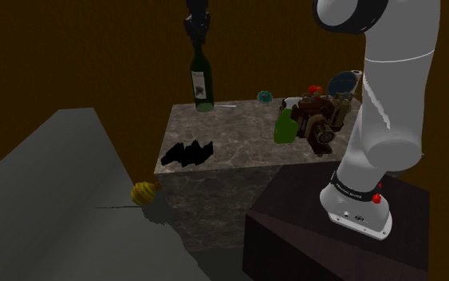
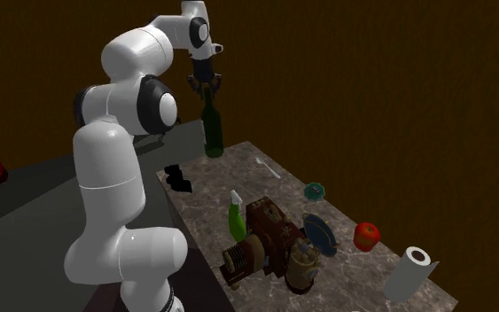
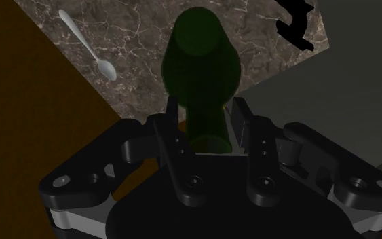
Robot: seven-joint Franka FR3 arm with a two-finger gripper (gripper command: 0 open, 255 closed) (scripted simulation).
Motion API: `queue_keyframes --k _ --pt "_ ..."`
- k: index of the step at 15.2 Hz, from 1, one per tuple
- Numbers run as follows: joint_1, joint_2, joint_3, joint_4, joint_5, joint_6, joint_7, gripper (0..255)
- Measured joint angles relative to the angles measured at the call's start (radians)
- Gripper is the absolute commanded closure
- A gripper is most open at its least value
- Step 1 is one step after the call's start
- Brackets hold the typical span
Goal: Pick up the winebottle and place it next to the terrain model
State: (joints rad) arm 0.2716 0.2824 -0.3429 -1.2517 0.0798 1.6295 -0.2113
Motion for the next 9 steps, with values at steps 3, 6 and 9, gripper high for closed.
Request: queue_keyframes --k 3,6,9 --pt "0.008 -0.007 0.003 -0.044 -0.004 0.038 0.008 255" --pt "0.014 -0.021 0.003 -0.105 -0.009 0.085 0.010 255" --pt "0.019 -0.031 0.004 -0.160 -0.013 0.130 0.012 255"
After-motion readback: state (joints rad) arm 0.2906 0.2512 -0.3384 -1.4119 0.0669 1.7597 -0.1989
